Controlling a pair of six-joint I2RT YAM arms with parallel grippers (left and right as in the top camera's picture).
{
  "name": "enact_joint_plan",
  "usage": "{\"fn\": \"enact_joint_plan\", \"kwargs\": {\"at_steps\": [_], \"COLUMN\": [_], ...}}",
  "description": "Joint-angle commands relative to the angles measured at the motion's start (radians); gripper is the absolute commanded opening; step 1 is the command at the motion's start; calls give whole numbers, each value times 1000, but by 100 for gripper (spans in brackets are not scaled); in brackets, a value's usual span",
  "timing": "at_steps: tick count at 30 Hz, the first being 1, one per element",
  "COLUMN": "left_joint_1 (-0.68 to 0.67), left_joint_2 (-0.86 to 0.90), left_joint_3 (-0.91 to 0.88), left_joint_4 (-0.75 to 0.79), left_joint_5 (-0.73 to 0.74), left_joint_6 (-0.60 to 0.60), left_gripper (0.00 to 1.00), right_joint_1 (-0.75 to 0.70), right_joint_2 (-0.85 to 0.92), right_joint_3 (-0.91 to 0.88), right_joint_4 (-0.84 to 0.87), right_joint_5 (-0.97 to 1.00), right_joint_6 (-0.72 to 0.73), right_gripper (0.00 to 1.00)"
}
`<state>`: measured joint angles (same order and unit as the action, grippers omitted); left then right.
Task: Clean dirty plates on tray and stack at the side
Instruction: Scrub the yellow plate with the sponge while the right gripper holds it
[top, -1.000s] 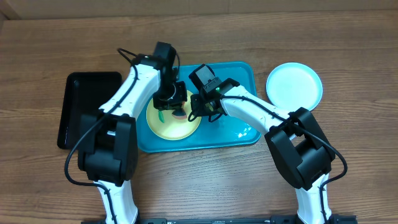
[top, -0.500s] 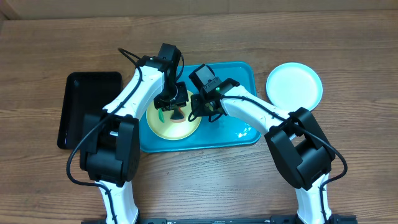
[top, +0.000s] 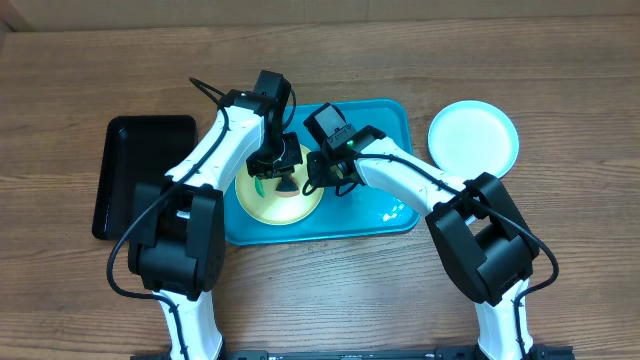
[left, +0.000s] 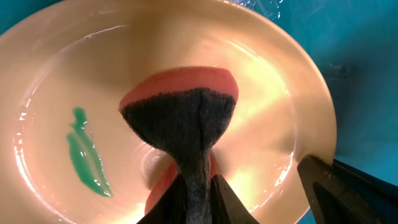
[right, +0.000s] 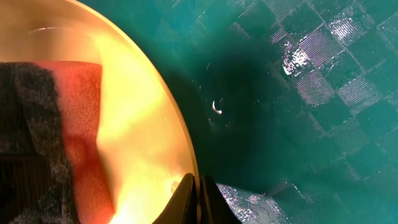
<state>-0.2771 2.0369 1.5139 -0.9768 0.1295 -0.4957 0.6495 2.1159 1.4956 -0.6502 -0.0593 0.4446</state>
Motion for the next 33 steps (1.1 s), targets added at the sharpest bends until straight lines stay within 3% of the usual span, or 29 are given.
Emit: {"fn": "enact_joint_plan", "kwargs": {"at_steps": [1,7,14,17,26,33], "left_joint_1": [3,2,2,7,59,83], "left_joint_2": [-2,-1,0,-2,-2,-2], "left_joint_3": [-7,-25,-78,-72,-29,-30], "left_joint_4": [-6,7,33,33,-24,-113], "left_joint_5": [-6,-6,-10,-10,-22,-327], "left_joint_6": [1,1,2,2,46,73], "left_gripper": [16,25,15,4,4,4], "right_joint_1": [-2,-2,-2,-2,-2,-2], "right_joint_2": [-5,-5,-5,-5,-5,-5], "right_joint_3": [-9,-9,-9,-9,-9,-9], "right_joint_4": [-2,-2,-5,-5,-6,-5], "right_joint_5": [14,14,14,14,15,15], "right_joint_6": [1,1,1,1,1,1], "right_gripper": [4,4,4,4,4,4]}}
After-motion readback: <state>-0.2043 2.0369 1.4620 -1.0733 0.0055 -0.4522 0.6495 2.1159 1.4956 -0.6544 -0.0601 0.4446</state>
